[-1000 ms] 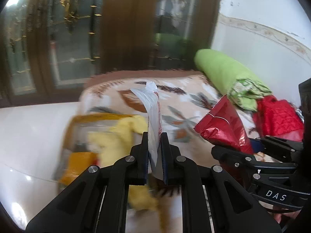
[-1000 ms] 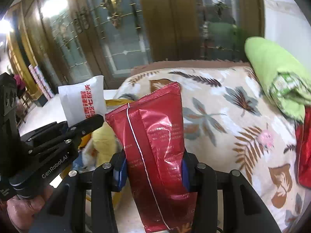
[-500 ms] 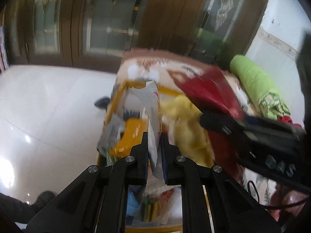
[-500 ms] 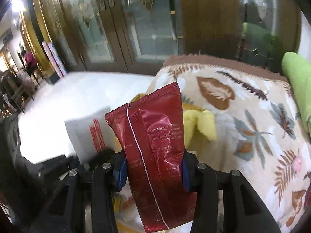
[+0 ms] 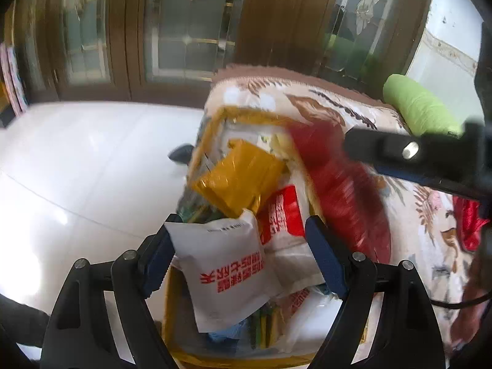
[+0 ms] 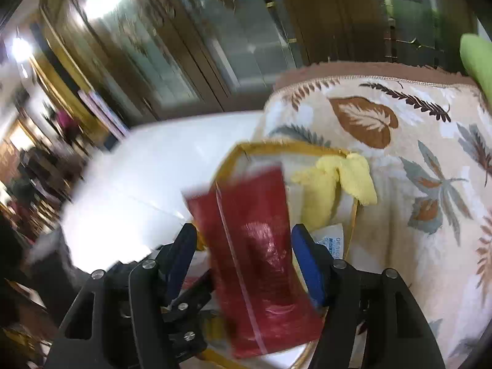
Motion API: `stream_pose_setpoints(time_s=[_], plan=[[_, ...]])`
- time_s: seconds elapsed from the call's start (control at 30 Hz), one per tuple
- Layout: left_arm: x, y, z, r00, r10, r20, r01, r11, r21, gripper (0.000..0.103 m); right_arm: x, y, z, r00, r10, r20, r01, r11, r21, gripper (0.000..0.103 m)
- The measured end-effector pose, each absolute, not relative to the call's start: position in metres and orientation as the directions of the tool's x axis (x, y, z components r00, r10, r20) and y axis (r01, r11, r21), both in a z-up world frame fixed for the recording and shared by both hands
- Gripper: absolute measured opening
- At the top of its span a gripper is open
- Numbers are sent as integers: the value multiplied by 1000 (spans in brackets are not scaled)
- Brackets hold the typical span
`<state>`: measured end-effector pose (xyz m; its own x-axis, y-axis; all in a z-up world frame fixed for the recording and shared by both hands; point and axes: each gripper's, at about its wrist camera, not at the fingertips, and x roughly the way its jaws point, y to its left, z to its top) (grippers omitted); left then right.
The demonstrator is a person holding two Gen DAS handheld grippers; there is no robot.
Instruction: Organize soft objects
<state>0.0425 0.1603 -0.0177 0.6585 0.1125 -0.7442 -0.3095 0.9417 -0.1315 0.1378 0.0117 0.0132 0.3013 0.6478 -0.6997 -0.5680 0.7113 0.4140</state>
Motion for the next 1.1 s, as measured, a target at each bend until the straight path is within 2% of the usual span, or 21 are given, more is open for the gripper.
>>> stream_pose_setpoints(time_s=[0.13,0.43,0.77,1.1], plan=[[33,164,-7,671,141,-728,-330,936,-123,82,140,13,21,296,656,-694,-557,709,433,65],[8,147,36,731,242,-638,-321,947,-10,82,104,-44,37,344,718,-605,-568,672,476,65],[-2,77,67,800,200,-566,-224,974,27,82,79,-128,38,433,688,-583,-460,725,513,68],[0,43,72,803,165,-573,-169,984,47,82,71,-154,46,479,677,-559,-427,736,525,69]])
